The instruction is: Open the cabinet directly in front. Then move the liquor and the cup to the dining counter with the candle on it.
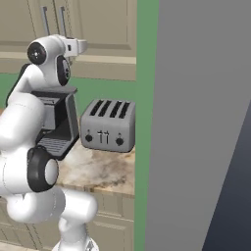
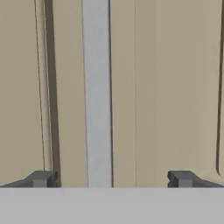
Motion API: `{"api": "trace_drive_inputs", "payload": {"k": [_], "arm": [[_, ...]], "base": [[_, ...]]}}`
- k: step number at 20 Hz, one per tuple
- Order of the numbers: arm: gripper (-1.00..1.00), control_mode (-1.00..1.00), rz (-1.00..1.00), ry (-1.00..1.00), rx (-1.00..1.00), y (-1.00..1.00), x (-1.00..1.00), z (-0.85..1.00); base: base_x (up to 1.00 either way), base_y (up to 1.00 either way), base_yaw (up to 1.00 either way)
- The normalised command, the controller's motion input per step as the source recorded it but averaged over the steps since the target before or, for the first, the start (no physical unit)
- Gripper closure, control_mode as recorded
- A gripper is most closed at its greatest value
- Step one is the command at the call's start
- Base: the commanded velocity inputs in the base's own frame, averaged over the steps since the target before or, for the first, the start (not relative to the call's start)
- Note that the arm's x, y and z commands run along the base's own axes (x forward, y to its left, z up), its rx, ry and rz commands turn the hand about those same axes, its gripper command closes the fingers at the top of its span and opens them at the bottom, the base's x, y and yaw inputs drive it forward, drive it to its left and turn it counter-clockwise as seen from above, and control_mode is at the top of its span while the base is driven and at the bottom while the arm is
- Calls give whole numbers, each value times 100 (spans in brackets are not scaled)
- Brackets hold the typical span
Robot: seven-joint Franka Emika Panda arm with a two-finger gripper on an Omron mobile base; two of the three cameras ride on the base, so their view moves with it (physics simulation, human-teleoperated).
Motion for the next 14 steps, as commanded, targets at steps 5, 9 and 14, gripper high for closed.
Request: {"api": "trace_drive_inputs", "payload": {"k": [5, 9, 14], "arm": [[100, -100, 0, 0, 0, 0, 0, 0], [100, -100, 0, 0, 0, -4, -3, 0], [100, -100, 0, -3, 5, -46, -42, 23]], "base": [[0, 0, 0], [0, 0, 0], [0, 0, 0]]}}
